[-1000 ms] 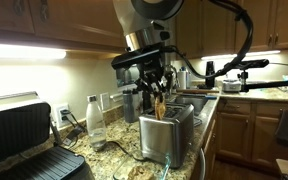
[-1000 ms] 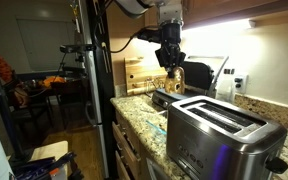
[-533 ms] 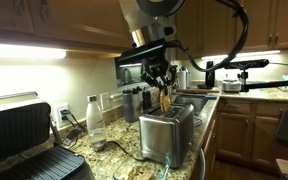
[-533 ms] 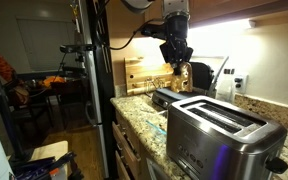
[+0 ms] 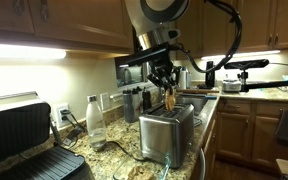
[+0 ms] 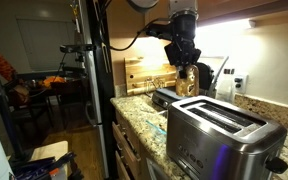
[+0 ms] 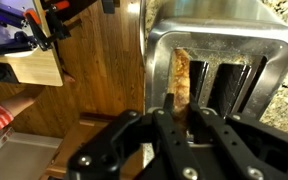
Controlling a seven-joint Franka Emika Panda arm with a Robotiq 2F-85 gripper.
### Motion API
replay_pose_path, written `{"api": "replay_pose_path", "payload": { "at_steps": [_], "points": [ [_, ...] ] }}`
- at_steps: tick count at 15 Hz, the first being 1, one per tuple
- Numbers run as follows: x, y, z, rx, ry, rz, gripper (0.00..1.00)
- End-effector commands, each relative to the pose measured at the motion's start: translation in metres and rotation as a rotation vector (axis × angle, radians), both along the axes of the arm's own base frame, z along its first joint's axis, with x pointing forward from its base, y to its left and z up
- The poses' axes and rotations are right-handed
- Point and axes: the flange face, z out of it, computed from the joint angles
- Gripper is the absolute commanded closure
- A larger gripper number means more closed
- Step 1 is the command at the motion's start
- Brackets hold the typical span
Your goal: Put one slice of bread in the toaster
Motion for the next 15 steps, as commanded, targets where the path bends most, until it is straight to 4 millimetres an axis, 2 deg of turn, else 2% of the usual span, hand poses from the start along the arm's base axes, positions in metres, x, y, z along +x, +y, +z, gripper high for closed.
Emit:
{"api": "replay_pose_path", "payload": {
  "at_steps": [1, 11, 15],
  "points": [
    [0.001, -0.013, -0.001, -0.016, -0.007, -0.024, 0.97],
    [0.040, -0.028, -0.012, 0.012, -0.080, 0.014, 0.97],
    [0.048, -0.032, -0.018, 0.014, -0.085, 0.013, 0.97]
  ]
}}
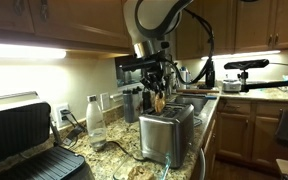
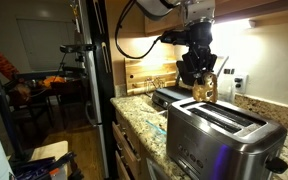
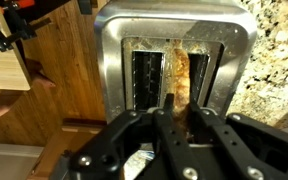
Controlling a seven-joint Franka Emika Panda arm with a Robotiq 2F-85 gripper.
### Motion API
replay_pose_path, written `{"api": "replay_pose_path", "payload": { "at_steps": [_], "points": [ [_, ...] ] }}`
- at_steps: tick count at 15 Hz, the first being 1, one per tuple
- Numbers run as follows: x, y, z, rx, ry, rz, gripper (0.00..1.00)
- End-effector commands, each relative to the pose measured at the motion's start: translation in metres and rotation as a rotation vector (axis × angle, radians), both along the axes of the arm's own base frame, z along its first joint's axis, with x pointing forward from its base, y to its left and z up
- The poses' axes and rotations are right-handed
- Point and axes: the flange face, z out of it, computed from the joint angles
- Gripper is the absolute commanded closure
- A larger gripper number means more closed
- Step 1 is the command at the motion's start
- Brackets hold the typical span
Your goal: Put one slice of bread in the toaster
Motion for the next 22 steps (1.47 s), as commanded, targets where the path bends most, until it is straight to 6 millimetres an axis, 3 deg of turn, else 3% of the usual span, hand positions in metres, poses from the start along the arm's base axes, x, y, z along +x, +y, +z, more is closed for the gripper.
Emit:
{"api": "replay_pose_path", "payload": {
  "at_steps": [1, 22],
  "points": [
    [0.007, -0.009, 0.000, 0.000, -0.011, 0.008, 0.97],
    [0.015, -0.029, -0.028, 0.009, -0.018, -0.015, 0.97]
  ]
}}
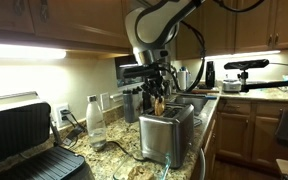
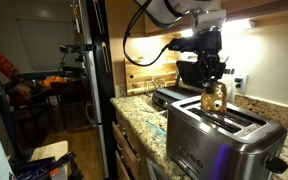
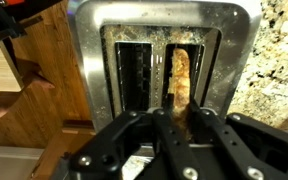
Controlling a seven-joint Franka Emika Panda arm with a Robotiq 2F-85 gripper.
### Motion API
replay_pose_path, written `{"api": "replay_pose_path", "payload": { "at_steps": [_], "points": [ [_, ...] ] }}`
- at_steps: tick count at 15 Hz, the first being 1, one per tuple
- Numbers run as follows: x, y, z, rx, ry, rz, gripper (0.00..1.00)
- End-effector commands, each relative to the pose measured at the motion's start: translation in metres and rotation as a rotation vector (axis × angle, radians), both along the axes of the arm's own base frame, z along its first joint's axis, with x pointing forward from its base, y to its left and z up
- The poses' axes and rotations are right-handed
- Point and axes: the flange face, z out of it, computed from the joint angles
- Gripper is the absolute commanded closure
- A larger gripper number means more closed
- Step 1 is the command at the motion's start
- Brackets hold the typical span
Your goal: Put one slice of bread in the toaster
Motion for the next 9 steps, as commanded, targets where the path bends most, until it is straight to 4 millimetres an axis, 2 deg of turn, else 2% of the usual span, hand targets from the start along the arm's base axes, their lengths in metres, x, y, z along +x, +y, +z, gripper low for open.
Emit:
{"api": "replay_pose_path", "payload": {
  "at_steps": [1, 8, 9],
  "points": [
    [-0.0002, -0.0071, -0.0040, 0.010, -0.019, 0.003, 0.97],
    [-0.0009, -0.0115, -0.0055, 0.009, -0.021, -0.006, 0.96],
    [-0.0007, -0.0113, -0.0055, 0.010, -0.023, -0.005, 0.62]
  ]
}}
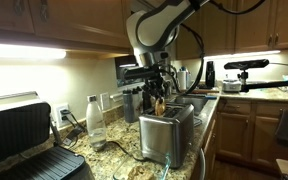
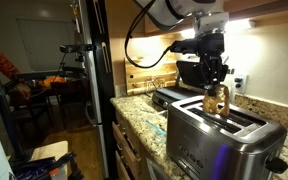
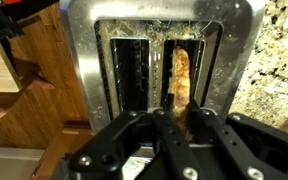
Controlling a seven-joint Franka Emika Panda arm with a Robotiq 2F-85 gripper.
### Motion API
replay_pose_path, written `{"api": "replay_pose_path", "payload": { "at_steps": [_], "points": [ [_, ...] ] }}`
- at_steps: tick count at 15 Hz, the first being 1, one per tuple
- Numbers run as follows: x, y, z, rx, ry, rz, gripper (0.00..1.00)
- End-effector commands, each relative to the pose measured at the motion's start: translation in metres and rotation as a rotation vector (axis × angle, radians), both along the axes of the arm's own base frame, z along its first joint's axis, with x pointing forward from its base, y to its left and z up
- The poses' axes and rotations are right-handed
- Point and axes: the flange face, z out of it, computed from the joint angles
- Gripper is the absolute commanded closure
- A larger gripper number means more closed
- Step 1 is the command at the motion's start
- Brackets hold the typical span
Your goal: Put one slice of bread in the toaster
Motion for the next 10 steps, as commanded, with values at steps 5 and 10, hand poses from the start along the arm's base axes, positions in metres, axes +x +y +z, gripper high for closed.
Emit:
{"api": "replay_pose_path", "payload": {
  "at_steps": [5, 10],
  "points": [
    [-0.008, 0.007, 0.007, 0.009, -0.031, 0.051, 0.35],
    [0.003, 0.007, 0.000, 0.004, -0.005, 0.036, 0.28]
  ]
}}
